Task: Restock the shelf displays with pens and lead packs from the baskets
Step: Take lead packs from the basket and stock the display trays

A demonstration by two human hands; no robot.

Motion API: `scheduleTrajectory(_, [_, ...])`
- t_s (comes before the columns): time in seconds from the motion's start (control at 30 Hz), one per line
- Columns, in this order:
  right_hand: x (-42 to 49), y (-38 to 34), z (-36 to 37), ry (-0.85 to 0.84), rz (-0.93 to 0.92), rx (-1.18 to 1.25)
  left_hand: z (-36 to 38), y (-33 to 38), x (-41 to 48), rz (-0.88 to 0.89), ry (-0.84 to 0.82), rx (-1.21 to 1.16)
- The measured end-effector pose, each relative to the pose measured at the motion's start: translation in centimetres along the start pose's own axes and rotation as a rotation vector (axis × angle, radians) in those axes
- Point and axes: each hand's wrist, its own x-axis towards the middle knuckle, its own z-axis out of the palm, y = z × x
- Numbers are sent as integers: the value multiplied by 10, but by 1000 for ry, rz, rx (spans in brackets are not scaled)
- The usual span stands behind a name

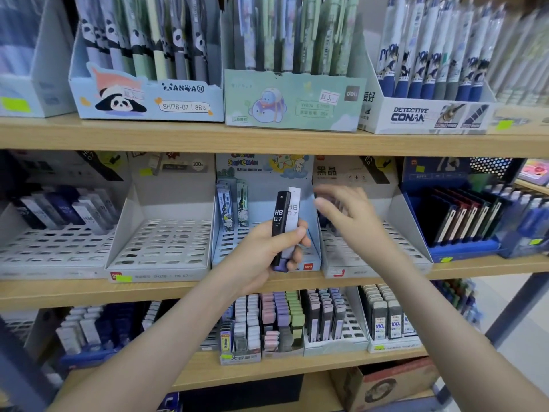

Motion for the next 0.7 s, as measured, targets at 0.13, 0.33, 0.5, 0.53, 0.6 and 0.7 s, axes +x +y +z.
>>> scheduleTrajectory(0.13, [-17, -21, 2, -202, 146, 439, 6, -1, -3, -38, -114, 62])
scheduleTrajectory(0.33, [-21, -10, -13, -159, 260, 695, 12, -6, -7, -28, -111, 139])
scheduleTrajectory(0.5, [-23, 4, -24, -23, 286, 881, 12, -7, -3, -29, -52, 183])
scheduleTrajectory(0.53, [-23, 9, -30, 71, 310, 913, 10, -8, -3, -33, -16, 184])
scheduleTrajectory(0.6, [-22, 21, -38, 230, 354, 827, 8, -9, -3, -45, 59, 155])
scheduleTrajectory(0.7, [-23, 37, -36, 248, 354, 512, 7, -12, -3, -32, 136, 116])
